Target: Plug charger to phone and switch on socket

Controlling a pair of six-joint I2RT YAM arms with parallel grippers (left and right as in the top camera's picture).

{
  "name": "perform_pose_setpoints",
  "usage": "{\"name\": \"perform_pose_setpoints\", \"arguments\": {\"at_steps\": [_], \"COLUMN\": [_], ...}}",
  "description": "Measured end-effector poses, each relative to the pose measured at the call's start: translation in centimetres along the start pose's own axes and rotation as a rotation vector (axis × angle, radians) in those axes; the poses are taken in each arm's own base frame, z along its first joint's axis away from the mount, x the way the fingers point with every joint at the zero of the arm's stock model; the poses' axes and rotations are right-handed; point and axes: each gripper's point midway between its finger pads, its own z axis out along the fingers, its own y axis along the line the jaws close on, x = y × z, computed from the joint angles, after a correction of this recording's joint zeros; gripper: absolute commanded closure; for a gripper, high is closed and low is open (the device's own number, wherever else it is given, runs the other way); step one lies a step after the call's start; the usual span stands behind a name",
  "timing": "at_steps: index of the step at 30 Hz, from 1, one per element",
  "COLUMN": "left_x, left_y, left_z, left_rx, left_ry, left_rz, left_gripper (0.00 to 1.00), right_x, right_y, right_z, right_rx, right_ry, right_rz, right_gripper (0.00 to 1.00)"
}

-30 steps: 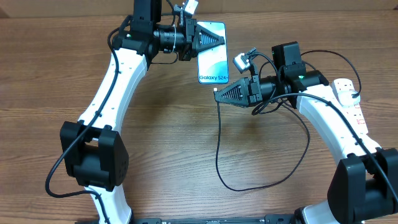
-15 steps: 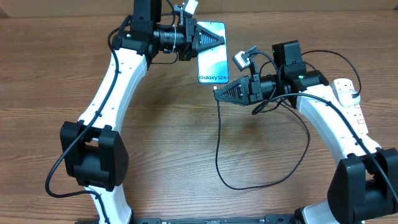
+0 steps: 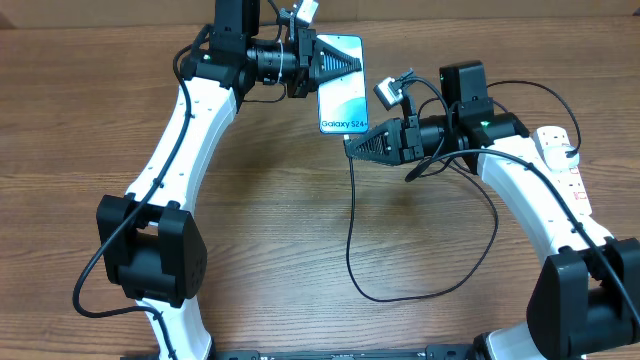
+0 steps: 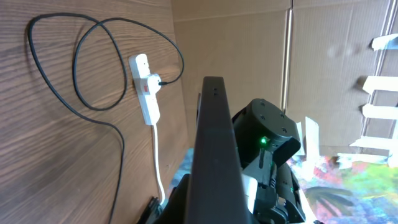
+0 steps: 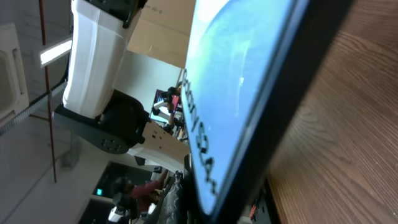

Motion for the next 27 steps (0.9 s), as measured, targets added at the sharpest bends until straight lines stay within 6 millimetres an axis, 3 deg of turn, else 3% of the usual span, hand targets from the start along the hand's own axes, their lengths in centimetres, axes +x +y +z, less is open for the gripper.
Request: {"name": "perform_pose_setpoints", "arguments": {"at_steps": [27], "left_x": [-0.05], "left_y": [-0.58], "left_z": [0.34], "left_rx": [0.016], "left_ry": [0.002], "left_rz": [-0.019], "left_gripper": [0.96], "right_x": [-0.01], "right_y": [0.31], "right_z": [-0.26], "right_rx": [-0.019], "right_ry": [-0.001], "right_rz": [0.002], "right_gripper": [0.96]}}
